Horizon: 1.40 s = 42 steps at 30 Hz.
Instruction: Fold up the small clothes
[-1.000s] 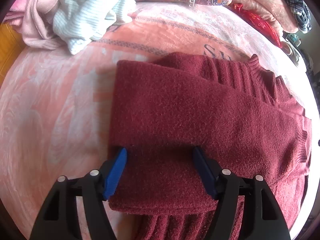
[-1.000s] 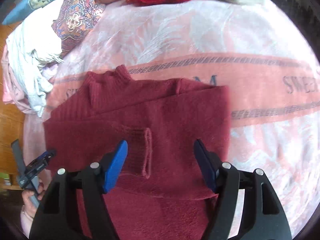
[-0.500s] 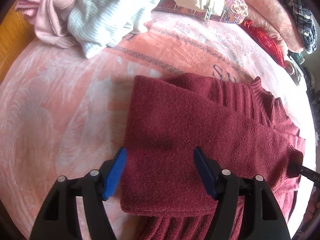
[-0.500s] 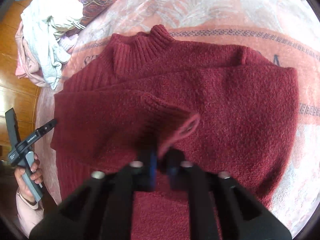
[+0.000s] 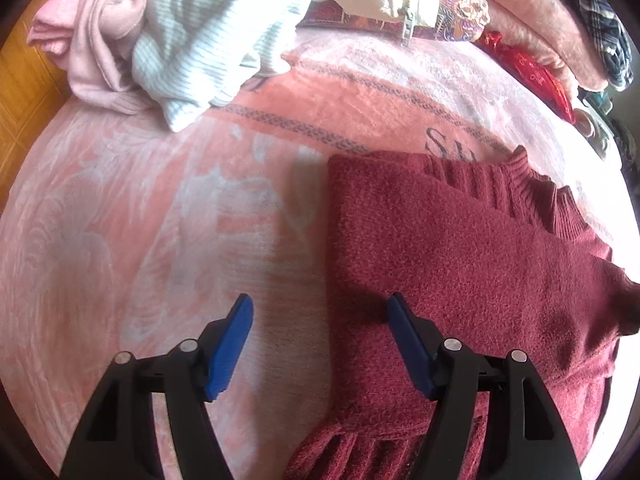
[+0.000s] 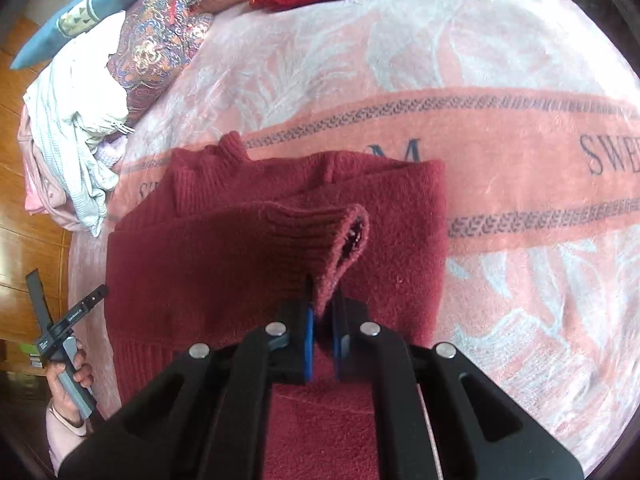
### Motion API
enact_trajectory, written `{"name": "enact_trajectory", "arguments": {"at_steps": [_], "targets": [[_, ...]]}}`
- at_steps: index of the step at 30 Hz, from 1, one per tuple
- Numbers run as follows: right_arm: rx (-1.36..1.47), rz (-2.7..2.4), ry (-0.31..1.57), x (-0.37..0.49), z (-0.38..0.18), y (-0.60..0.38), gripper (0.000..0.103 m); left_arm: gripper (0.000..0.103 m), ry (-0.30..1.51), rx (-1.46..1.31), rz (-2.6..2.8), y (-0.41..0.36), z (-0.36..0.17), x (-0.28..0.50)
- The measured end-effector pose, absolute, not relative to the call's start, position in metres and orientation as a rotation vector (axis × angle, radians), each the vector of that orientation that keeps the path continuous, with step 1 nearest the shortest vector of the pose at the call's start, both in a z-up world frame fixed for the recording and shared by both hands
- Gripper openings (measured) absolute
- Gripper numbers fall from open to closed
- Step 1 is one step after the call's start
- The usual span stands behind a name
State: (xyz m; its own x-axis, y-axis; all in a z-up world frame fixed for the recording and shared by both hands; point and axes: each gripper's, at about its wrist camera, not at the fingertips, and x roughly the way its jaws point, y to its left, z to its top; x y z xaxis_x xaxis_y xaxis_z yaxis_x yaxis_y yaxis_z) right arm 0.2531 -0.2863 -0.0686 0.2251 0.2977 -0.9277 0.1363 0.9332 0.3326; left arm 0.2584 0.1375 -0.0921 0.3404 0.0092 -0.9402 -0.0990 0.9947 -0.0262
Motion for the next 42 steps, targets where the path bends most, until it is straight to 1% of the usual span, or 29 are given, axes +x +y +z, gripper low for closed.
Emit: {"name": "enact_trajectory", "arguments": {"at_steps": [1,2,4,6,10,14,19,21,23,30,33,36,37,39,40,42], "targets": [[0.368,0.106,1.366,0.254,-0.077,-0.287,0.007,0.07,1.223,-0.059,0.065,0.132,-0.094,0.258],[0.363,0.101,1.376,0.254,-0.083,-0.284,0.011,0.07,1.229,-0.04,0.061,0.128,-0.097,0.259],[0.365,0.106,1.381,0.254,-0.086,-0.287,0.012,0.07,1.241,-0.024,0.063,0.123,-0.103,0.259],[0.351,0.102,1.381,0.254,-0.079,-0.286,0.019,0.07,1.243,-0.019,0.069,0.121,-0.103,0.259],[0.22,0.065,1.282,0.251,-0.043,-0.282,0.033,0.07,1.21,-0.044,0.025,0.111,-0.084,0.259],[0.278,0.176,1.269,0.255,-0.039,-0.267,0.033,0.07,1.197,-0.024,-0.039,0.087,-0.076,0.257],[0.245,0.138,1.339,0.255,-0.067,-0.259,0.031,0.07,1.258,0.013,-0.049,0.074,-0.1,0.26],[0.233,0.115,1.37,0.253,-0.082,-0.264,0.03,0.077,1.264,0.014,-0.058,0.077,-0.111,0.262],[0.237,0.124,1.361,0.251,-0.089,-0.267,0.027,0.078,1.256,0.01,-0.074,0.08,-0.115,0.261],[0.173,0.117,1.319,0.243,-0.085,-0.258,0.029,0.079,1.232,0.021,-0.076,0.079,-0.114,0.257],[0.255,0.182,1.295,0.232,-0.068,-0.265,0.034,0.077,1.243,0.052,-0.063,0.08,-0.1,0.246],[0.248,0.21,1.303,0.207,-0.047,-0.273,0.036,0.078,1.241,0.085,-0.062,0.086,-0.079,0.225],[0.231,0.215,1.305,0.195,-0.041,-0.276,0.038,0.078,1.245,0.1,-0.059,0.089,-0.072,0.215],[0.2,0.245,1.314,0.166,-0.03,-0.279,0.047,0.078,1.243,0.123,-0.078,0.094,-0.06,0.19],[0.187,0.261,1.322,0.149,-0.026,-0.282,0.053,0.078,1.241,0.138,-0.088,0.097,-0.053,0.172],[0.189,0.294,1.334,0.113,-0.02,-0.292,0.056,0.078,1.255,0.141,-0.106,0.106,-0.046,0.142]]}}
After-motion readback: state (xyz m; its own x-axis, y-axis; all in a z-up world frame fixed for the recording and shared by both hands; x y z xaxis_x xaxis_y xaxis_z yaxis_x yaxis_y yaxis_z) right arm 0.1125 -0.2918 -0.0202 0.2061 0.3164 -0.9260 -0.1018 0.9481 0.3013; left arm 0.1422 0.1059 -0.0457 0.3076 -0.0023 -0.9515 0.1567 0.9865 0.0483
